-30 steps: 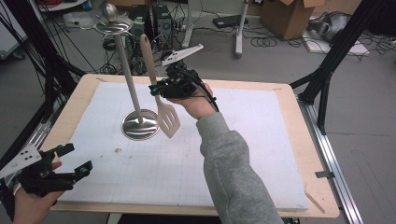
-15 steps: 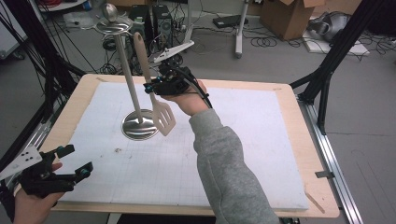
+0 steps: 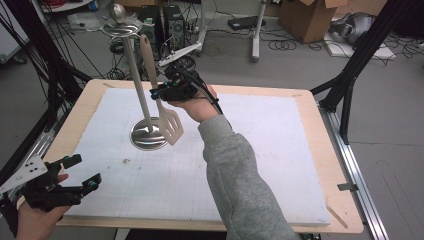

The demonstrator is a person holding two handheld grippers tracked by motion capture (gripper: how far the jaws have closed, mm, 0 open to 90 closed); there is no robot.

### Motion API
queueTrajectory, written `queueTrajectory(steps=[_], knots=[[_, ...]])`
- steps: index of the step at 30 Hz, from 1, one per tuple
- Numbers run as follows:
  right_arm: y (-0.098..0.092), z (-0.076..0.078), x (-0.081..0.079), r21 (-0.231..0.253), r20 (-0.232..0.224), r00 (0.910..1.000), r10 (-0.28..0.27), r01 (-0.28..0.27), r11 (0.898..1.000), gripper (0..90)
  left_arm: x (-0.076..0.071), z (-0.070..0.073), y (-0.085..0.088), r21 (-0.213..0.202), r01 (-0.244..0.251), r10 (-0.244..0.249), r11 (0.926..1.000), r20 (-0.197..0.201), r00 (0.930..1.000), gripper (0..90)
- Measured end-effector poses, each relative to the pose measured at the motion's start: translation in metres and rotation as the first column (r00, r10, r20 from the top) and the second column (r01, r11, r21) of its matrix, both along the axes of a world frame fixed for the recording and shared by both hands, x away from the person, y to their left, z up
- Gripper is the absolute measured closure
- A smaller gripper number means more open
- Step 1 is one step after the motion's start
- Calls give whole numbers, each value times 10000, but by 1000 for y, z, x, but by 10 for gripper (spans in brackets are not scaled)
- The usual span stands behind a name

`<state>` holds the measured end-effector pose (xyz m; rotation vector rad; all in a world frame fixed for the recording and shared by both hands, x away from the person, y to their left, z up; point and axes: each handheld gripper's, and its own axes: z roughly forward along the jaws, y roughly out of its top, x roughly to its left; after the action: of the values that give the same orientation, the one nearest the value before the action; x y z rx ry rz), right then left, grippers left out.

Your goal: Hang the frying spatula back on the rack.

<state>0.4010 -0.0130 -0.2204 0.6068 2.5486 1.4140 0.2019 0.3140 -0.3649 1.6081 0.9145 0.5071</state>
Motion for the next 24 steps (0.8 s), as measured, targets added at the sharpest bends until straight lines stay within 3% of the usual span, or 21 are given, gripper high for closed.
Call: queueTrajectory(steps=[24], knots=[[3,3,4,-173,-113,9999,-30,28,9998,773,0,-1,0,-17,-8,8,10000,-36,10000,23]])
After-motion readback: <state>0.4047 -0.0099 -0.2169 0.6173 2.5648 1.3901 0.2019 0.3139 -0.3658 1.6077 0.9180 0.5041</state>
